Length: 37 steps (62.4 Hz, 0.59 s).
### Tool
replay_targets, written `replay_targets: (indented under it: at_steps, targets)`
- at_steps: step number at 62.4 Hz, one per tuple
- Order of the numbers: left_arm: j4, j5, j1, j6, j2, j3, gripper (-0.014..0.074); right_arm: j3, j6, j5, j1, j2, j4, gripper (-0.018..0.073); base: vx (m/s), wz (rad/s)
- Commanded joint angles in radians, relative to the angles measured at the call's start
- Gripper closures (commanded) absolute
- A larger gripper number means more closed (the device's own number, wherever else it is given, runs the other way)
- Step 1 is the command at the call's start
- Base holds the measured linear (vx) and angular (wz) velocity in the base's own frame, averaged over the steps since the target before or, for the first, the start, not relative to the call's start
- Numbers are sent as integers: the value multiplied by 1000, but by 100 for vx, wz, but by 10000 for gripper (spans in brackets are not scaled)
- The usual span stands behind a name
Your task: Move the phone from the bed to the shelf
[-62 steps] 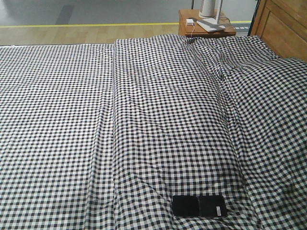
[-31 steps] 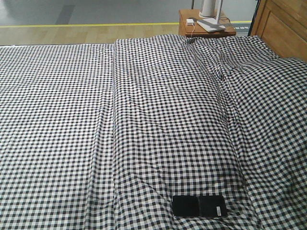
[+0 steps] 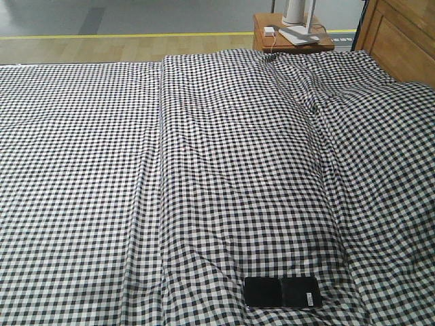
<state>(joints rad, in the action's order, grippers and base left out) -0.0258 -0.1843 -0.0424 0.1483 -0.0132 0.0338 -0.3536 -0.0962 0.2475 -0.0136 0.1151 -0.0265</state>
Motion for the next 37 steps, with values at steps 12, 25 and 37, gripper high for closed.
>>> replay_targets:
  at_steps: [12,25,37]
  targets:
    - [-9,72,4,-6,-13,-21,595,-360,-17,-247,6,359,11,546,0,0]
    - [-9,72,4,-6,-13,-21,595,-445,-17,-372,6,626,11,431,0,0]
    - [-9,72,4,-6,-13,-21,595,-445,-17,-381,6,812,11,131,0,0]
